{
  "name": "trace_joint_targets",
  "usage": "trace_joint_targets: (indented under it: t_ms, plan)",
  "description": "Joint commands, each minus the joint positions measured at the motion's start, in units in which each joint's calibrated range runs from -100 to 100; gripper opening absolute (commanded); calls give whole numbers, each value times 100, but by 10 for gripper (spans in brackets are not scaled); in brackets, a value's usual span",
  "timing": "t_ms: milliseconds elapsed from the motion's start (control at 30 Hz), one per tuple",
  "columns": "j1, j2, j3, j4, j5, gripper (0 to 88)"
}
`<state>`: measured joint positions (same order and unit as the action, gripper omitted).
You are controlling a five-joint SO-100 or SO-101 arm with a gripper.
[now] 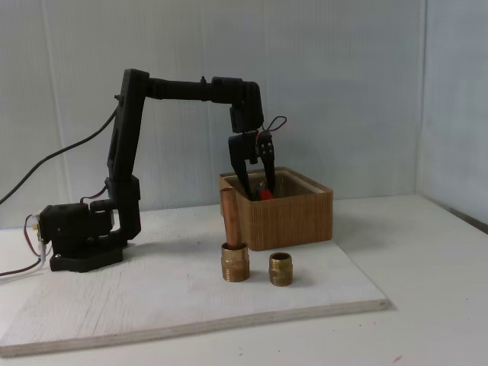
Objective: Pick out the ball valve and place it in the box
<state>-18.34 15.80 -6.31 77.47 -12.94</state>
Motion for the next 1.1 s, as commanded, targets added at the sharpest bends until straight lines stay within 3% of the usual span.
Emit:
trace_joint_targets:
  t_ms: [0, 933, 1067]
  plan:
    - [4, -100, -461, -72, 31, 51]
    - [-4, -83, -443, -80, 31, 55]
    - [-4, -83, -389, -80, 21, 144]
